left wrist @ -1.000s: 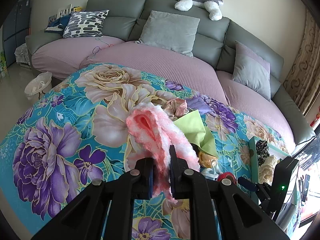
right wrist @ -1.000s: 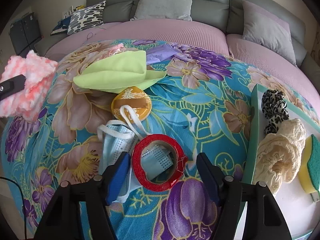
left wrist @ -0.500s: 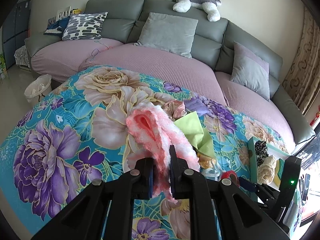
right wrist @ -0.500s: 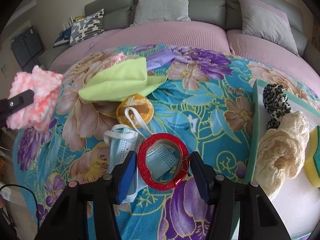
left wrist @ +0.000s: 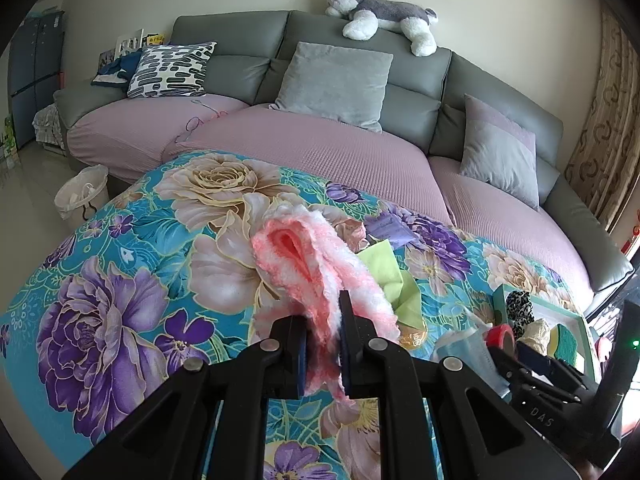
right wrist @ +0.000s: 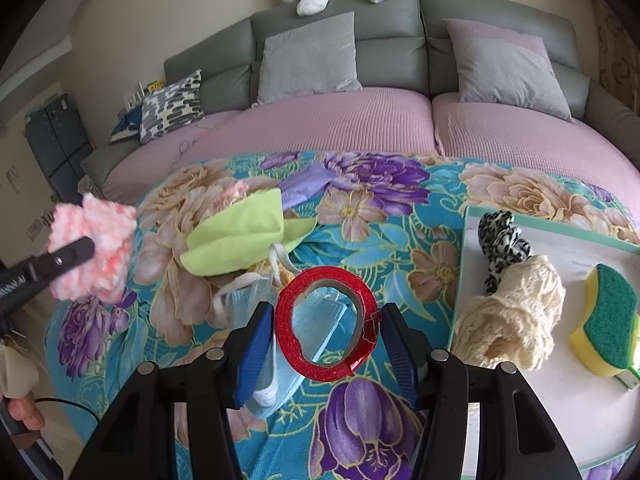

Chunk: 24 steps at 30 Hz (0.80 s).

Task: Organize soft objects
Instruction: 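Hold the pink towel up with the left tool while the right tool moves over the blue face mask, then grasp the blue face mask with the right tool and lift it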

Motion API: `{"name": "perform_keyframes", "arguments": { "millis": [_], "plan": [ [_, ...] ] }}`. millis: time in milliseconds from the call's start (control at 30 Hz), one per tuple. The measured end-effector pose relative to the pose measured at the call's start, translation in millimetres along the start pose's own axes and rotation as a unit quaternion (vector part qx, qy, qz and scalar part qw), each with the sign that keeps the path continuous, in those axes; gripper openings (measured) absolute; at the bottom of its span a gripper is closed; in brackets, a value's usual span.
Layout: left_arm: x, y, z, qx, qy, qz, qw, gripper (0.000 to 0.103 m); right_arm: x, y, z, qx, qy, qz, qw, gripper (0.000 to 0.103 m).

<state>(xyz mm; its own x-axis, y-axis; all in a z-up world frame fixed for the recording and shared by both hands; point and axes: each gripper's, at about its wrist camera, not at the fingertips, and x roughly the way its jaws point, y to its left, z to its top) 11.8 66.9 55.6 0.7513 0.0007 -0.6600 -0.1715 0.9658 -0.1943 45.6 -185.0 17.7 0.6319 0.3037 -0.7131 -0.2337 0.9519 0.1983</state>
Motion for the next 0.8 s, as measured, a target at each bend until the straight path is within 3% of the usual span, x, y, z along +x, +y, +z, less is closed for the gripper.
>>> {"name": "perform_keyframes", "arguments": {
  "millis": [200, 333, 800],
  "plan": [
    [3, -3, -1, 0.004, 0.005, 0.000, 1.0000, 0.013, 19, 1, -6, -0.002, 0.035, -0.003, 0.999, 0.058],
    [5, -4, -3, 0.007, 0.010, -0.001, 0.9999, 0.013, 25, 6, -10, -0.002, 0.042, 0.027, 0.999, 0.058],
    [20, -9, -9, 0.016, 0.037, -0.001, 0.9992, 0.013, 43, 7, -22, -0.038, 0.083, -0.043, 0.995, 0.059]
  ]
}}
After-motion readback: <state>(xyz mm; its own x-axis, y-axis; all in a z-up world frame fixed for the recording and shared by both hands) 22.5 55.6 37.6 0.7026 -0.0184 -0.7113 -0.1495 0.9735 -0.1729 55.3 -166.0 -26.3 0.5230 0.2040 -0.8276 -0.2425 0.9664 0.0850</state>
